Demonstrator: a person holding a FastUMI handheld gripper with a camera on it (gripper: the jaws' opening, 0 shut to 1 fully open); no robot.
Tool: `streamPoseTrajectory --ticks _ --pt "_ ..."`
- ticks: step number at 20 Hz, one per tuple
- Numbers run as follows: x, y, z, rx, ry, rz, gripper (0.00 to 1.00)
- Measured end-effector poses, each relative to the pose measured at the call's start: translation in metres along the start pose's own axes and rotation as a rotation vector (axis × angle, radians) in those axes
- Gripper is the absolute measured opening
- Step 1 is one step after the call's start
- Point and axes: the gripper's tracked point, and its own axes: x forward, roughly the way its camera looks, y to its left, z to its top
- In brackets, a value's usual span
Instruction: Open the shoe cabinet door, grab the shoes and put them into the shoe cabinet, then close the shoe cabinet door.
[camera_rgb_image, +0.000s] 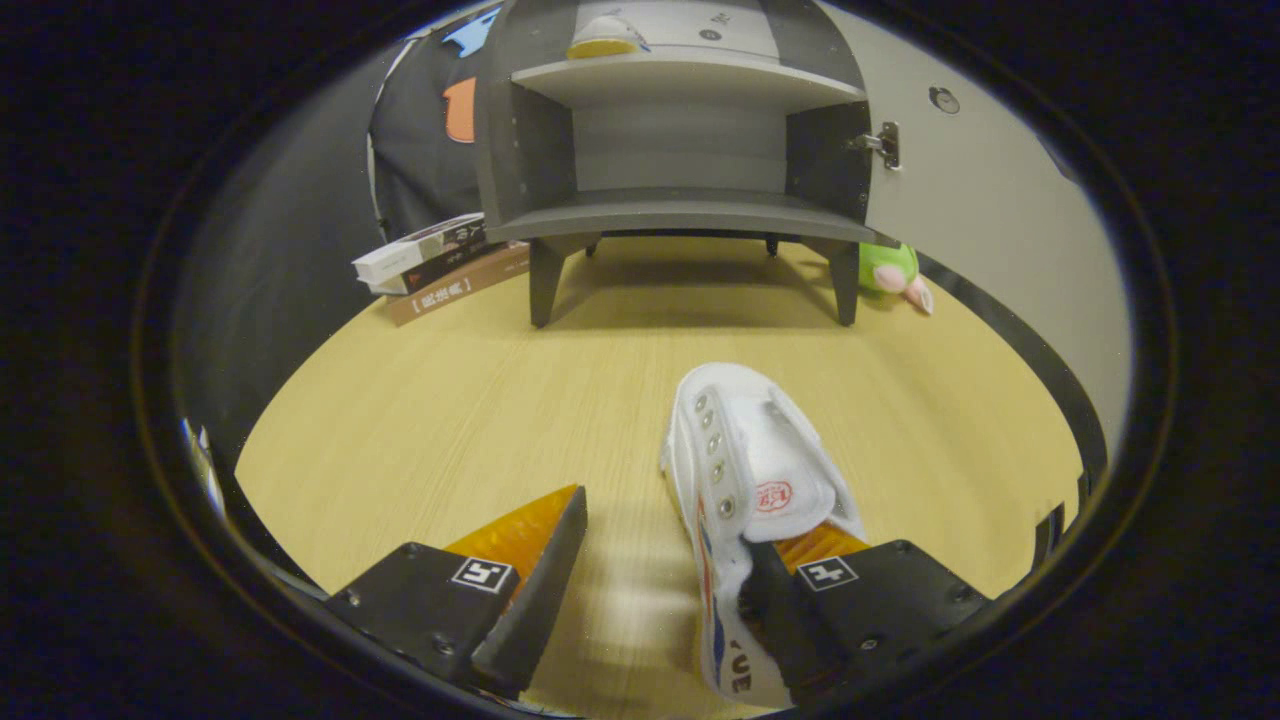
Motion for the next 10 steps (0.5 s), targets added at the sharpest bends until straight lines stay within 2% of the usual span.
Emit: streamPoseTrajectory --ticks 1,3,5,6,8,10 --pt "0.002 -0.002 0.002 0.025 0.000 0.009 0.89" --pt "0.008 -0.004 0.005 0.058 0.004 0.036 0.79" --pt "0.008 -0.014 0.009 0.072 -0.006 0.026 0.58" --pt "0.007 -0.016 0.010 0.093 -0.012 0.031 0.41" --pt "0.011 -0.011 0.009 0.093 -0.007 0.045 0.16" --pt "0.012 -0.012 0.011 0.049 -0.011 0.032 0.11"
